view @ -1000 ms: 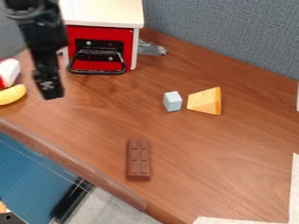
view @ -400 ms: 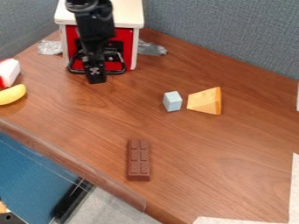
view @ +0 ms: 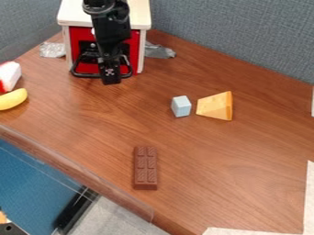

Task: Open the drawer

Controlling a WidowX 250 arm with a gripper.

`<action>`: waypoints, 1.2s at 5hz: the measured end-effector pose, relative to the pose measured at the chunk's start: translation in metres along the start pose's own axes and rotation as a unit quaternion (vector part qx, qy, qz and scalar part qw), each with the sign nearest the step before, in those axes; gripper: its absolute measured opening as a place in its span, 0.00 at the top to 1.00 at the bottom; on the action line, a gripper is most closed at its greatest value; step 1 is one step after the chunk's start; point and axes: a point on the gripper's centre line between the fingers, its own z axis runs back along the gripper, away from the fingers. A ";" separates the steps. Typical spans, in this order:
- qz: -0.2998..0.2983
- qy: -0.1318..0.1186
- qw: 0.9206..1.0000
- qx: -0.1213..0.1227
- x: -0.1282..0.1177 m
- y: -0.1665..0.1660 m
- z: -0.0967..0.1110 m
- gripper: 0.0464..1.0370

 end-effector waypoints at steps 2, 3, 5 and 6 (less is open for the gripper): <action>0.000 0.002 1.000 0.006 -0.001 0.006 -0.013 0.04; 0.002 0.002 1.000 0.009 -0.001 0.008 -0.019 0.04; 0.001 0.011 1.000 0.013 -0.005 0.010 -0.033 0.04; 0.013 0.019 1.000 0.004 -0.013 0.010 -0.041 0.08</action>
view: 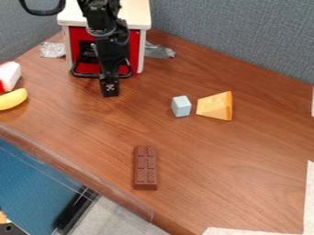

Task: Open the drawer

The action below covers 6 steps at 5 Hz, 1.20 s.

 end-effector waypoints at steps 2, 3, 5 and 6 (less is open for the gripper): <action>0.008 0.003 1.000 0.003 -0.004 0.000 -0.004 0.69; 0.012 0.003 1.000 -0.006 -0.006 -0.006 -0.006 0.87; 0.005 0.001 1.000 -0.023 -0.004 -0.034 -0.007 0.91; -0.002 -0.001 1.000 -0.027 -0.003 -0.048 -0.005 0.91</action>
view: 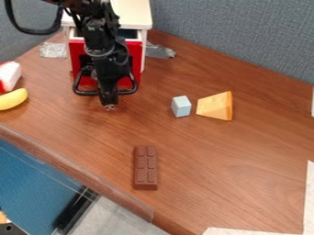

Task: Open the drawer

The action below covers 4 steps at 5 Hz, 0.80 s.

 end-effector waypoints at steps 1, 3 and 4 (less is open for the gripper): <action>-0.003 -0.003 1.000 -0.004 0.001 -0.011 0.002 0.91; 0.003 -0.009 1.000 -0.005 0.000 -0.020 0.014 0.91; 0.000 -0.013 1.000 -0.002 0.000 -0.022 0.020 0.91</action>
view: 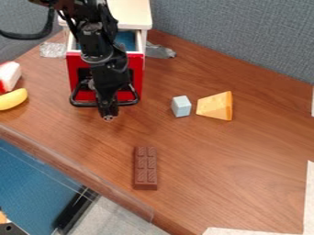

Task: Open the drawer

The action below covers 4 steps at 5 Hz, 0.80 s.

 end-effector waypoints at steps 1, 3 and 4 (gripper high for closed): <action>-0.001 -0.002 1.000 -0.001 0.000 -0.001 0.002 0.91; -0.003 -0.003 1.000 -0.001 -0.004 -0.011 0.004 0.92; -0.007 -0.001 1.000 -0.003 -0.005 -0.016 0.005 0.92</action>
